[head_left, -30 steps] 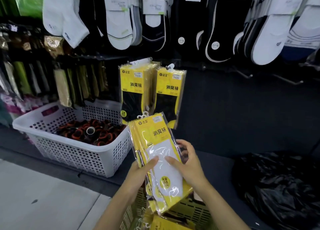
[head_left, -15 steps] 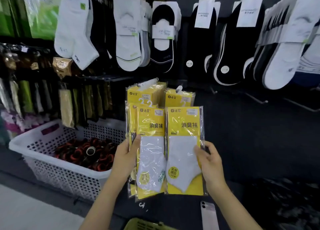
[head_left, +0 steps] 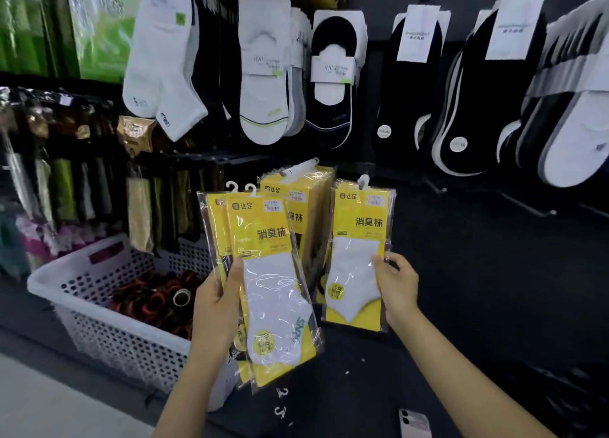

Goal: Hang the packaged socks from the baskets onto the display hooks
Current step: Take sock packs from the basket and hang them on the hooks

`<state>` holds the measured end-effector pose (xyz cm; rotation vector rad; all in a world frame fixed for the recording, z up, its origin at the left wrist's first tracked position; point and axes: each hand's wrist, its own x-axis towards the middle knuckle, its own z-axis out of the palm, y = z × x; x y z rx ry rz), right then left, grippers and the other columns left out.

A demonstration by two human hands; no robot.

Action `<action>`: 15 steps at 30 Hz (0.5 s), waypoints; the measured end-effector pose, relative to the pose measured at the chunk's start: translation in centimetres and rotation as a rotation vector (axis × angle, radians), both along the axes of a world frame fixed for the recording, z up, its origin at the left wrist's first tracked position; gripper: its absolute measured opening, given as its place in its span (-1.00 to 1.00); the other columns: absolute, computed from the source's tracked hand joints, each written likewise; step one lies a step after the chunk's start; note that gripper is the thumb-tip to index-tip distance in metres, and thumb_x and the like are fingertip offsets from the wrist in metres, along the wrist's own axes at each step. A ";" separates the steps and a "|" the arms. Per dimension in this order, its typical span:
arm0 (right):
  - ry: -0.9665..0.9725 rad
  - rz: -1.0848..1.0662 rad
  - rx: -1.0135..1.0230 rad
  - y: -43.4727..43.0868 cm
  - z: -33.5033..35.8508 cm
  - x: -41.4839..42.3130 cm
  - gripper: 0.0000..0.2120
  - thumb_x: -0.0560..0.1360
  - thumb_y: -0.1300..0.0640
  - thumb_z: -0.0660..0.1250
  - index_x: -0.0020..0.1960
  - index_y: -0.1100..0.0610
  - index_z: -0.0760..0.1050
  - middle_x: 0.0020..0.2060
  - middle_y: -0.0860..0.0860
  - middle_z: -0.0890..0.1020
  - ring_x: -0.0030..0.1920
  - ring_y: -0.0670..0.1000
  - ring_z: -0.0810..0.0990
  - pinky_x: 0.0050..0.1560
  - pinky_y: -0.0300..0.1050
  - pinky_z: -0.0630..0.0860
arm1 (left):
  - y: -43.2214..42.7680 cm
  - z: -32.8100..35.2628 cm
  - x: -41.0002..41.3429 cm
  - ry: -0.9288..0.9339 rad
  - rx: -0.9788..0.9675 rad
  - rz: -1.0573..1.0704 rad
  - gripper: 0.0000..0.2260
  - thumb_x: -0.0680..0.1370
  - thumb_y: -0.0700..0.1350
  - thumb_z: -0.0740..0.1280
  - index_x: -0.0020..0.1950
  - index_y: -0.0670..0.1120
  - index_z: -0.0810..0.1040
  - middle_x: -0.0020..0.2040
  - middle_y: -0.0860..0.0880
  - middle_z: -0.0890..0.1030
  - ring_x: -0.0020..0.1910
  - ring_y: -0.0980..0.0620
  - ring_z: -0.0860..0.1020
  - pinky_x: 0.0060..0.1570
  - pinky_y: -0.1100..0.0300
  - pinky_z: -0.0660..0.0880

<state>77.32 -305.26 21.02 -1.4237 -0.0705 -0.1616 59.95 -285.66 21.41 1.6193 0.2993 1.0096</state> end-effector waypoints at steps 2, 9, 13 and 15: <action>0.049 -0.045 0.002 0.8 0.0 1.5 -0.91 0.48 0.14 0.41 -0.17 0.06 0.53 -0.21 0.05 0.66 -0.19 0.02 0.64 -0.15 -0.06 0.58 | -0.1 -0.2 -0.2 -0.021 0.004 -0.009 -0.56 0.53 0.18 0.19 -0.37 -0.13 0.27 -0.54 0.09 0.23 -0.57 0.18 0.22 -0.55 0.42 0.20; 0.219 -0.139 -0.028 2.6 0.5 6.4 -0.81 0.43 0.05 0.47 -0.14 0.13 0.52 -0.10 0.09 0.63 -0.02 0.13 0.63 0.02 0.03 0.59 | -1.4 -0.7 0.0 -0.070 -0.086 -0.119 -0.74 0.57 0.06 0.21 -0.24 0.06 0.60 -0.35 0.11 0.64 -0.39 0.27 0.55 -0.39 0.51 0.40; 0.281 -0.153 -0.082 2.2 0.7 7.6 -0.62 0.43 0.00 0.47 0.11 0.23 0.54 0.06 0.15 0.63 0.06 0.15 0.60 0.09 0.00 0.55 | -2.1 -1.1 0.2 -0.041 -0.155 -0.165 -0.71 0.49 0.14 0.22 -0.17 0.00 0.63 -0.24 0.02 0.68 -0.31 0.21 0.61 -0.32 0.44 0.48; 0.271 -0.204 -0.077 1.8 0.7 6.7 -0.54 0.42 0.05 0.48 0.22 0.23 0.44 0.16 0.15 0.56 0.14 0.15 0.55 0.12 -0.06 0.49 | -2.3 -1.2 0.2 0.000 -0.178 -0.164 -0.69 0.46 0.19 0.22 -0.20 0.01 0.62 -0.30 0.01 0.65 -0.33 0.16 0.58 -0.27 0.31 0.50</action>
